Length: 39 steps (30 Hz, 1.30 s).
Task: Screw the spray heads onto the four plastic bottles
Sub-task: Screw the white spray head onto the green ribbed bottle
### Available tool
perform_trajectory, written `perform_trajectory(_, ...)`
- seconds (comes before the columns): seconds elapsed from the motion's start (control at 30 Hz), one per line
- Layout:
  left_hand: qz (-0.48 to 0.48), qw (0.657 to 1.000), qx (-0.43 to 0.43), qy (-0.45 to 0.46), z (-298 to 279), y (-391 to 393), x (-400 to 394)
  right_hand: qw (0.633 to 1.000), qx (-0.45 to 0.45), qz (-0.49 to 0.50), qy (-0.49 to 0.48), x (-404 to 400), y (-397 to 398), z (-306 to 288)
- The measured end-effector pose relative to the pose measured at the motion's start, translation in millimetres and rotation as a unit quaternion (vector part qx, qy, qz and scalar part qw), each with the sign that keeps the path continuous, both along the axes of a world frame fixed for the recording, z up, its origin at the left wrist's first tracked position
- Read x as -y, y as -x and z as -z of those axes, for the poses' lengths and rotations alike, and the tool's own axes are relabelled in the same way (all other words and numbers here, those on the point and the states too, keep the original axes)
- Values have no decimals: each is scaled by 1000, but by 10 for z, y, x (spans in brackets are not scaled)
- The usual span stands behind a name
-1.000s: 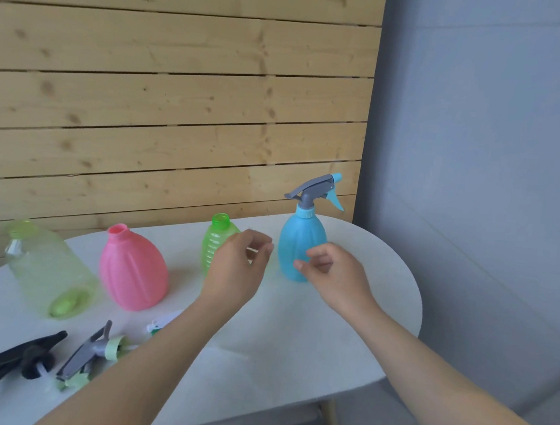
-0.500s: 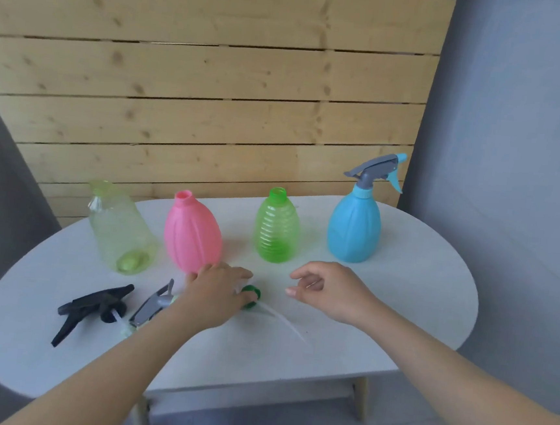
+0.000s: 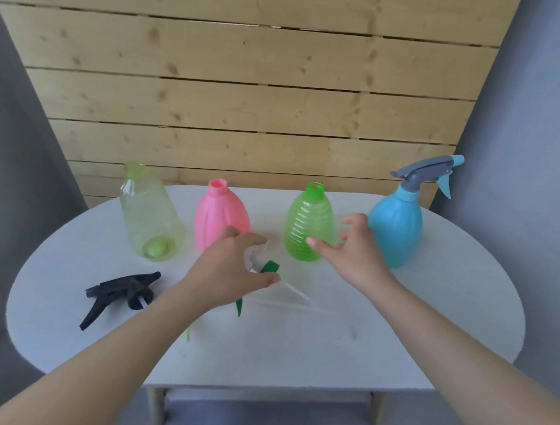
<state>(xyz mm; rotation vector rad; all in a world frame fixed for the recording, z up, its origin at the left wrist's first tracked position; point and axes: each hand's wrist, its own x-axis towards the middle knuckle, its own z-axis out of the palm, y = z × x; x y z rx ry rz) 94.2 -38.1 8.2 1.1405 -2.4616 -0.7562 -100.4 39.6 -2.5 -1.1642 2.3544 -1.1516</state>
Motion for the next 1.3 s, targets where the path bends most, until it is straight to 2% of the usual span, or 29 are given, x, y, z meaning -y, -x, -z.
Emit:
perform_trajectory(0.2,-24,999,-24,1,17,-100,10,994,74,-68,29,341,7,66)
perform_trajectory(0.33,-41,996,-53,-59,-18,-171,52,995,69,-66,35,384,-21,45)
perform_trajectory(0.57,-53,989,-52,-130,-45,-262,78,994,4,-98,57,-25,14,-186)
perform_trajectory(0.77,-37,965,-104,-236,-95,-332,31,990,-72,-114,-44,-548,165,-335)
perform_trajectory(0.97,-32,961,-117,-249,-109,-359,32,972,-165,-84,-142,-929,319,-317)
perform_trajectory(1.3,-32,961,-129,-243,-93,-359,41,960,-190,-131,-158,-1110,393,-251)
